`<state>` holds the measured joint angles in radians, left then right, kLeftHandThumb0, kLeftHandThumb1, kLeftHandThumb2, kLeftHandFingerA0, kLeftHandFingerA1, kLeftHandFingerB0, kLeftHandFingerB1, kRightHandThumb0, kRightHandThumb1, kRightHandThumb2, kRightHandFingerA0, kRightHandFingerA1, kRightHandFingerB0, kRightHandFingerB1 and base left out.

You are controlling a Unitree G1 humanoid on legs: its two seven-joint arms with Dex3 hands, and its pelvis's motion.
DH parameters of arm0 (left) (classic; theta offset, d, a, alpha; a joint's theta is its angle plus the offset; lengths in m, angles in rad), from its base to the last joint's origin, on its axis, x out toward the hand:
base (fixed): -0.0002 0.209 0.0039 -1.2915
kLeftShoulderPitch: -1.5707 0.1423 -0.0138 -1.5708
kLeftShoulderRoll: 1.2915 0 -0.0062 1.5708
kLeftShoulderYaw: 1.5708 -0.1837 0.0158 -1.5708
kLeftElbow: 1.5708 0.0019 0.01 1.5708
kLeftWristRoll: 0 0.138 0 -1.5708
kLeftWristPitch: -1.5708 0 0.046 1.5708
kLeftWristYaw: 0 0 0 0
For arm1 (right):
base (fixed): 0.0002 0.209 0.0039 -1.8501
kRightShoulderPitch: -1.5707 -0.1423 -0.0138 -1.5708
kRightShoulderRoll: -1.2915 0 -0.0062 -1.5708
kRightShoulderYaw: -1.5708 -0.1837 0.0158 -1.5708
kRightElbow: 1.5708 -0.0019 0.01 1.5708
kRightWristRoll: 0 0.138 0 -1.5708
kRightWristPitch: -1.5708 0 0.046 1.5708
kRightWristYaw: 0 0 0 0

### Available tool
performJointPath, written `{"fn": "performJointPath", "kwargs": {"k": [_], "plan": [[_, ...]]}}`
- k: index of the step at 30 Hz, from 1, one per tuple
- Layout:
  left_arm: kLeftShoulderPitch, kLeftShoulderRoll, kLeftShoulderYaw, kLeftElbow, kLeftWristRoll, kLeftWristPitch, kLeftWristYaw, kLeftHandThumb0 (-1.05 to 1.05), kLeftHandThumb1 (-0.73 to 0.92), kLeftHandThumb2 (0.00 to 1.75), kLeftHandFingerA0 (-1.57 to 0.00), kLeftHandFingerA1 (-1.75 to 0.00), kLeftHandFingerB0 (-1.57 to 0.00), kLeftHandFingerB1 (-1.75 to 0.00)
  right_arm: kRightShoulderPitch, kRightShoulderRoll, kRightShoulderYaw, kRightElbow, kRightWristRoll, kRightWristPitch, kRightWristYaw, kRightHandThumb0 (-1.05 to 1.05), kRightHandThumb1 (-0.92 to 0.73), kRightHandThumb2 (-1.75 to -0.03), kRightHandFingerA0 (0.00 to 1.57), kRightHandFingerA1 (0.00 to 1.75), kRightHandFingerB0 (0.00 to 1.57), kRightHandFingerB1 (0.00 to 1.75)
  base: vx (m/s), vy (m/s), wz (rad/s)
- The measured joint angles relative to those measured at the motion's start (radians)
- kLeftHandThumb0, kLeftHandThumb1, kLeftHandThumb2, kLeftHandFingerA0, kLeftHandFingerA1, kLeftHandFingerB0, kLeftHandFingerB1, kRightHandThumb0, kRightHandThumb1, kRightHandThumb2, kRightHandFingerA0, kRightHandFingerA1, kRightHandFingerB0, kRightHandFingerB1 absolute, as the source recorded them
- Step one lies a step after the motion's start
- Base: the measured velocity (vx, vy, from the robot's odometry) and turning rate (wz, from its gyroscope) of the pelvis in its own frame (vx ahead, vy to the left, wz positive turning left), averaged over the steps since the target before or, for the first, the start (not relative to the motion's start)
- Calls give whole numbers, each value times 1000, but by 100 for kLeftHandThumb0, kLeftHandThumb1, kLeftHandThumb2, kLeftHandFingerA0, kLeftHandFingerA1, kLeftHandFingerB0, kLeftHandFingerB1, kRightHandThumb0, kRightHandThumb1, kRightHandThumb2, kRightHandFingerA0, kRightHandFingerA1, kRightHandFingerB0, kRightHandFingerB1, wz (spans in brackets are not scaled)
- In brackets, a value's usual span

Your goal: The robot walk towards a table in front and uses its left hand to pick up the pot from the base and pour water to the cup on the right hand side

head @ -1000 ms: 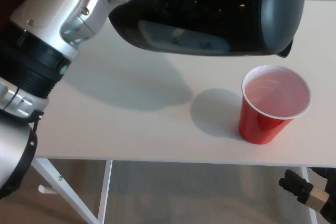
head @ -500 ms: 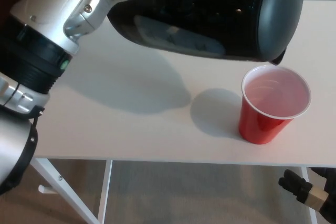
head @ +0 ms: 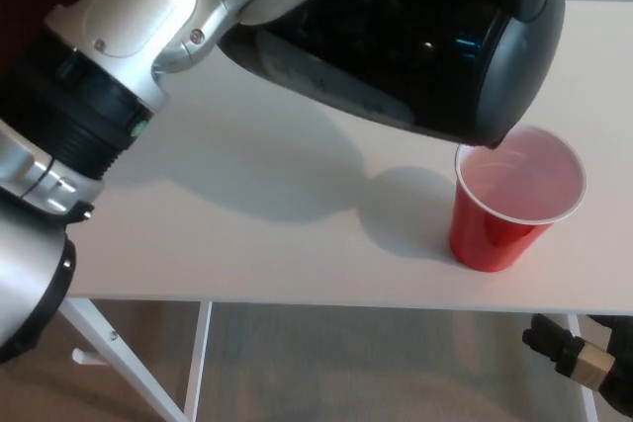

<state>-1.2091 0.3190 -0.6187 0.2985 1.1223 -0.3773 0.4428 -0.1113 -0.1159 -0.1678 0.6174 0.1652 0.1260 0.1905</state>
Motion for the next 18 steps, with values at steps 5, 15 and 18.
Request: {"fn": "performJointPath", "kwargs": {"k": [5, 15, 18], "plan": [[0, -3, -7, -1, 13, -13, 1, -37, 51, 62, -102, -165, -97, -89, -1, 1, -1, -1, -1, 4, -4, -27, -59, -57, 55, 48, 27, 35, 0, 0, 0], [39, -18, -13, -27, 16, -40, 0, -35, 55, 56, -106, -163, -95, -87, 20, 4, -3, -16, 0, 10, -5, -24, -59, -57, 56, 49, 27, 35, 0, 0, 0], [61, -17, -17, -47, 26, -40, 0, -32, 42, 87, -131, -137, -92, -96, 23, 4, -2, -13, -1, 10, -6, -24, -58, -57, 57, 50, 28, 35, 0, 0, 0]]}}
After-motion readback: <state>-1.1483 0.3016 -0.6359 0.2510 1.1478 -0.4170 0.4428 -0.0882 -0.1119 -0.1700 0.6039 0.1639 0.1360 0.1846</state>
